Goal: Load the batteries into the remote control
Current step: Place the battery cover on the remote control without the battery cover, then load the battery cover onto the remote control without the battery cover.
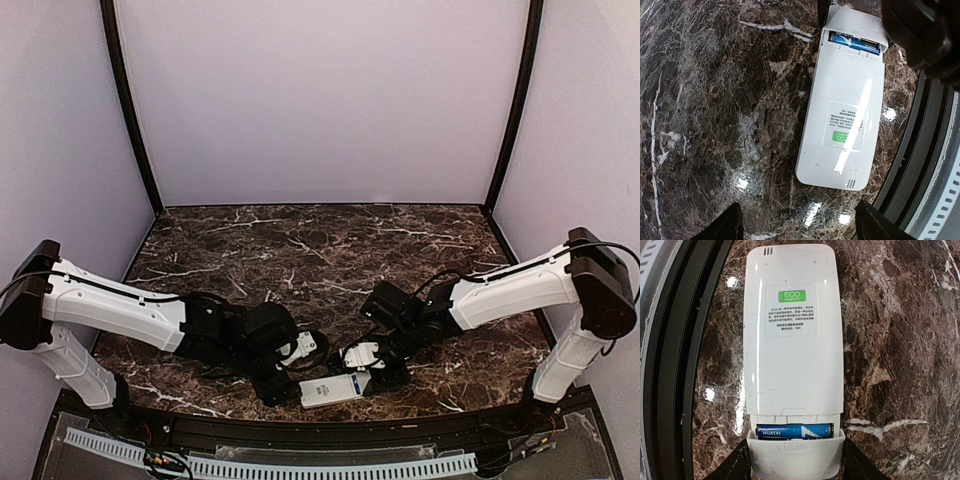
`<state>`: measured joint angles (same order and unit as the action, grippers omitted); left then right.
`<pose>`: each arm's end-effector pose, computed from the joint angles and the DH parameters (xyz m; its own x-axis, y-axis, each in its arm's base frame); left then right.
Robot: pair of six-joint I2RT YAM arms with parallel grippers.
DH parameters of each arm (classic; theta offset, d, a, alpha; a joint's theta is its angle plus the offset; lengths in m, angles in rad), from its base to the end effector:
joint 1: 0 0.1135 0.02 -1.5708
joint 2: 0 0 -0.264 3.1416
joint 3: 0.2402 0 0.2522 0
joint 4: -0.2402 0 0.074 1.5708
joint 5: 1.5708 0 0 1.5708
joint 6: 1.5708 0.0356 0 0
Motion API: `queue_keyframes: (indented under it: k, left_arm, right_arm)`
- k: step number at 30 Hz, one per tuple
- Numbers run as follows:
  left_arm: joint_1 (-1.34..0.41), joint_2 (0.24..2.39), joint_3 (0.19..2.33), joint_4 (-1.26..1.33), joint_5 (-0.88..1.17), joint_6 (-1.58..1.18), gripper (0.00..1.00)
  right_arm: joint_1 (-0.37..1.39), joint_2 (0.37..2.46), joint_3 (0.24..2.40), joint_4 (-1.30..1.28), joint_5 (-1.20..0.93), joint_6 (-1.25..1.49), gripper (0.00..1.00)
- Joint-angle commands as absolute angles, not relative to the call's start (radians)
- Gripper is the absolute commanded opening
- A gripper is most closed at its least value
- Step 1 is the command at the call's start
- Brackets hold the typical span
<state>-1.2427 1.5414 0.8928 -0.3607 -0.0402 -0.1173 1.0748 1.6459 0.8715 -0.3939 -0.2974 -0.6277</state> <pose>0.0987 -0.2855 0.1845 -0.3808 0.7558 -0.5328 0.9006 0.4337 -0.0285 0.1332 0.2681 0.1489 0.1715 -0.8629 -0.4754 -0.9820 -0.1887 -0.0118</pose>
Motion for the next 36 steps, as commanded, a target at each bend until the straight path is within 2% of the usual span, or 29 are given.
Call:
queue_keyframes:
  k: [1, 13, 16, 20, 21, 22, 30, 36]
  left_arm:
    - [-1.239, 1.552, 0.889, -0.370, -0.024, -0.115, 0.76]
    - [-1.239, 1.551, 0.888, -0.369, -0.016, -0.115, 0.77]
    - [-1.239, 1.553, 0.888, -0.369, -0.015, -0.115, 0.77]
    - [-1.239, 1.552, 0.885, -0.358, -0.008, -0.116, 0.77]
    - [-1.239, 1.553, 0.885, -0.358, -0.006, -0.116, 0.77]
    - [-1.239, 1.554, 0.884, -0.357, -0.006, -0.115, 0.77]
    - [-1.239, 1.531, 0.877, -0.356, -0.031, -0.122, 0.77]
    - [-1.239, 1.495, 0.881, -0.337, -0.087, -0.185, 0.77]
  right_arm:
    - [1.094, 1.686, 0.885, -0.416, -0.287, -0.619, 0.56]
    - [1.095, 1.685, 0.894, -0.433, -0.295, -0.618, 0.65]
    - [1.095, 1.672, 0.900, -0.437, -0.297, -0.617, 0.70]
    - [1.094, 1.644, 0.918, -0.439, -0.310, -0.607, 0.80]
    - [1.095, 1.634, 0.924, -0.440, -0.312, -0.602, 0.92]
    - [1.094, 1.614, 0.934, -0.438, -0.316, -0.598, 0.98]
    - [1.029, 1.399, 0.939, -0.354, -0.350, -0.483, 0.99]
    - [0.912, 1.127, 0.835, -0.041, -0.300, -0.128, 0.99]
